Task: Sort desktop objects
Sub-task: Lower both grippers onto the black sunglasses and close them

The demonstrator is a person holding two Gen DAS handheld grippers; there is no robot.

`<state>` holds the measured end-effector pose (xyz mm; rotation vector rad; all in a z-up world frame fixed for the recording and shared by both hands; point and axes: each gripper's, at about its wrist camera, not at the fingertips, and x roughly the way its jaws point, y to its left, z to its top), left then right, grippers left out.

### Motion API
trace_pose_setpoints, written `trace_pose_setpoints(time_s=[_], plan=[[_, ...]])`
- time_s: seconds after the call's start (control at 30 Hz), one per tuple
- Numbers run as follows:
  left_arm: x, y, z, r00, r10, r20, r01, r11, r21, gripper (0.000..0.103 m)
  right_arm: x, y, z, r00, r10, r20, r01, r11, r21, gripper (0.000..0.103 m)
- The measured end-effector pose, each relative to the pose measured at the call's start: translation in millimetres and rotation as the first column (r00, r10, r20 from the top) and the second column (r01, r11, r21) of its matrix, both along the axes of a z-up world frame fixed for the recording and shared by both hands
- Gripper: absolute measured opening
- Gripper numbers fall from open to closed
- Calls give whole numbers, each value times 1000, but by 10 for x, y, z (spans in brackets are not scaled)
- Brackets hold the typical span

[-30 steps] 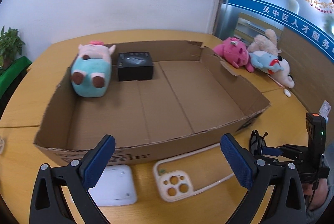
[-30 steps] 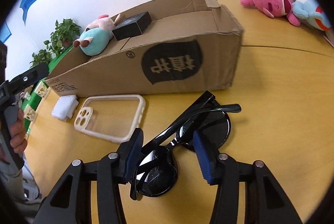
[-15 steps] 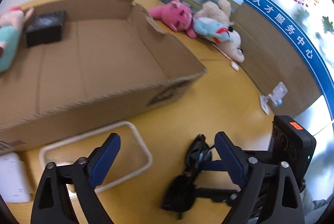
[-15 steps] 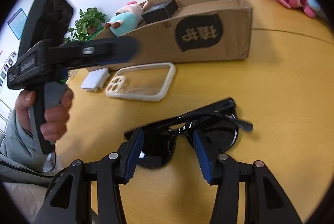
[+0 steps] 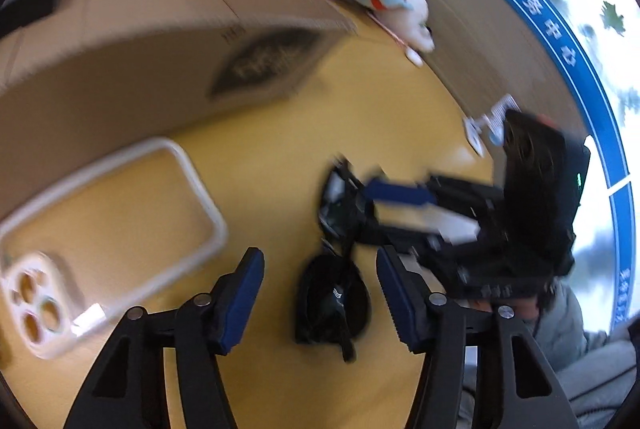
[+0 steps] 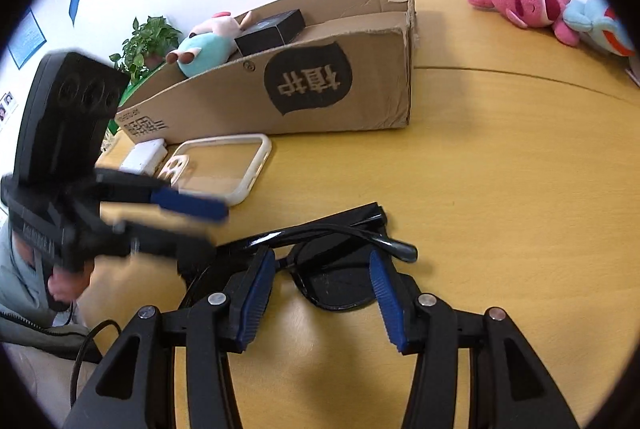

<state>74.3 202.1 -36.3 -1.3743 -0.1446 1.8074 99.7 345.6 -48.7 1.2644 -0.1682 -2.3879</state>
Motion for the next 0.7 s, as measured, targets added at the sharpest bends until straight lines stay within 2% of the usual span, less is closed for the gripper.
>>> trace_pose_setpoints(time_s=[0.17,0.3,0.47,0.6,0.7], plan=[[157,94,-61,995,-92,34,90,995,51,56,-124,-76,105,999,-2,-49,0,1000,-30,49],[204,94,-62,993,-108,42,105,992,69,56,-197,-187,153,998,22,-59,-23,999,-31,49],[113,-103,-60,997,-23,70,16,994,105,56,-120,-86,216,998,41,-47,-45,995,-86,49],[-19,-240,-87,993,50,109,-67,987,149,56,28,55,124,997,71,-11,-71,996,-52,50],[-103,-184,-122,990,76,117,-92,985,144,56,60,104,4,997,69,39,-68,997,-38,51]])
